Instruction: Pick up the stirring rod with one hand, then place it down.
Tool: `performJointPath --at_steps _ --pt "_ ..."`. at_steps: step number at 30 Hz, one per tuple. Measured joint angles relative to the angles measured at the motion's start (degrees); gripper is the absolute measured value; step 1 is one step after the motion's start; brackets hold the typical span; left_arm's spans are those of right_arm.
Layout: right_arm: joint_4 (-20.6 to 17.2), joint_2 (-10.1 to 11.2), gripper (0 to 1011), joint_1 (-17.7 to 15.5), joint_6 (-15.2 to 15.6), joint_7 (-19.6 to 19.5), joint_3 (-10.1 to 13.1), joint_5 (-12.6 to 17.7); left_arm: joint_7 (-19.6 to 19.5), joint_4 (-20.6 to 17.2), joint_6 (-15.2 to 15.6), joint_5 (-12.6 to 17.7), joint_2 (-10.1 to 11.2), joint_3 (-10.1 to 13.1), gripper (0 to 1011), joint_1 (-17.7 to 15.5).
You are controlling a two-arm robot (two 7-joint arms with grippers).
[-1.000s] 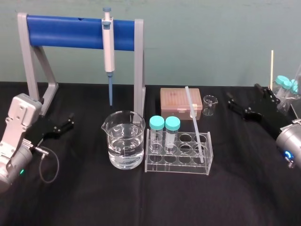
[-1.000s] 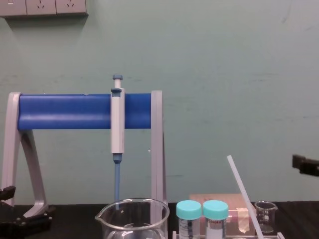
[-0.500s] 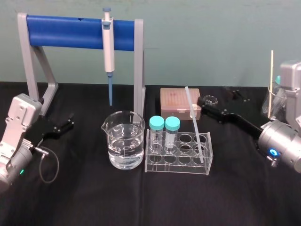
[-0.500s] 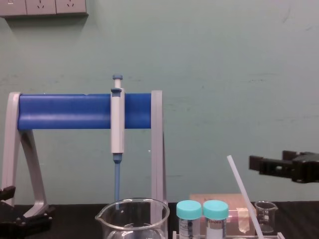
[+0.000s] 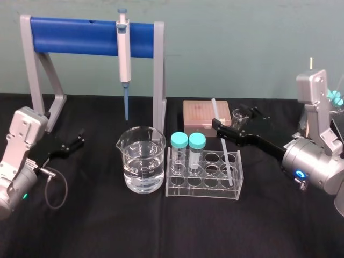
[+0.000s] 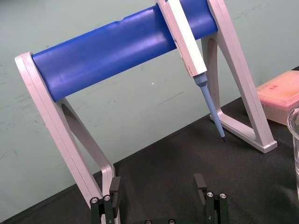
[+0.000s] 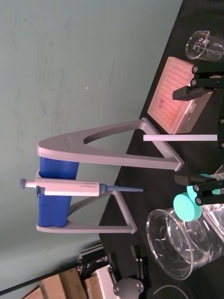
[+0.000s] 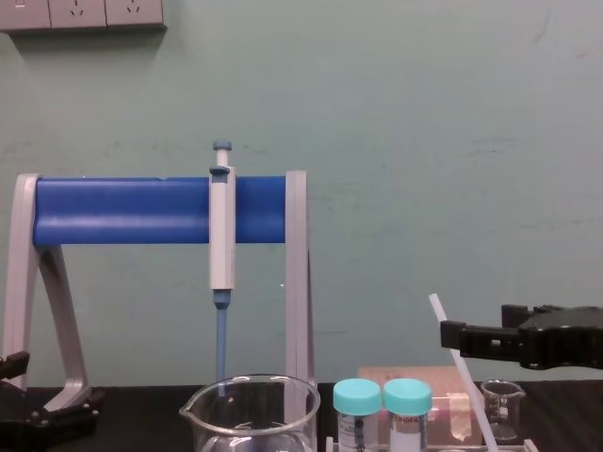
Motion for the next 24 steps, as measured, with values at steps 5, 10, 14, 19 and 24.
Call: performJointPath --at_steps 5,10,14,19,24 --pt "1.7 -1.1 1003 1.3 1.3 0.0 -0.6 -1.3 0.0 0.0 0.0 0.0 0.0 0.0 1001 0.0" --pt "3.4 -2.2 1003 2.6 2.5 0.0 -1.0 -2.3 0.0 0.0 0.0 0.0 0.0 0.0 1000 0.0" --pt "4.8 -3.1 1003 3.6 3.0 0.0 -1.3 -3.0 0.0 0.0 0.0 0.0 0.0 0.0 1000 0.0" --pt "6.7 -4.2 1003 4.9 3.6 0.1 -1.7 -4.0 0.0 0.0 0.0 0.0 0.0 0.0 1000 0.0" --pt "8.4 -5.0 1003 5.8 4.0 0.3 -2.0 -4.7 0.0 0.0 0.0 0.0 0.0 0.0 1001 0.0"
